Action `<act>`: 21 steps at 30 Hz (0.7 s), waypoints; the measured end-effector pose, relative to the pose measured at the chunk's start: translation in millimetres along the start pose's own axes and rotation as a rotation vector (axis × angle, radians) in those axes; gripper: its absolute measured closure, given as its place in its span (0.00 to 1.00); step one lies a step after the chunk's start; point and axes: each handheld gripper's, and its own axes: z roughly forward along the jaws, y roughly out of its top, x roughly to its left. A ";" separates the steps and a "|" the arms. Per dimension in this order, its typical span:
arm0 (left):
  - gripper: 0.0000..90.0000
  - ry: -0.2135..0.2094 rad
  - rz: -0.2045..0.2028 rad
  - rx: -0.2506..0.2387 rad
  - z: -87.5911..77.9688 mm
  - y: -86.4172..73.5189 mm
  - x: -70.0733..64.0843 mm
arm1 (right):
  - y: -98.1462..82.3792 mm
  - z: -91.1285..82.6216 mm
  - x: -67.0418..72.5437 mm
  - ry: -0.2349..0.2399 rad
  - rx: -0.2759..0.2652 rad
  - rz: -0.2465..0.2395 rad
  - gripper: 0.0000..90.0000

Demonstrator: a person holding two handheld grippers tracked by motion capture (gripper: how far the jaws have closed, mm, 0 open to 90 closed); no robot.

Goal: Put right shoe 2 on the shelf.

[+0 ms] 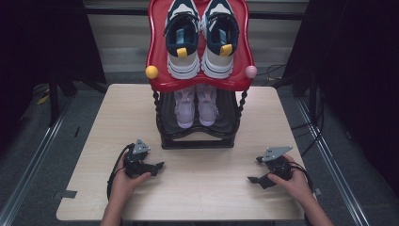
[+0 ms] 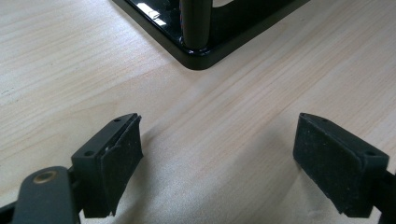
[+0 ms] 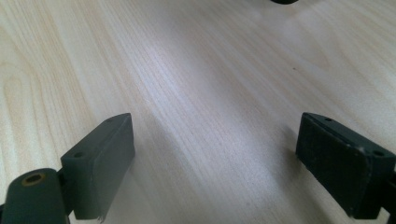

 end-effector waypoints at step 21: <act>0.17 0.000 -0.001 -0.002 0.1 -0.1 0.0 | -9.7 0.4 0.8 -0.008 -0.081 0.016 0.12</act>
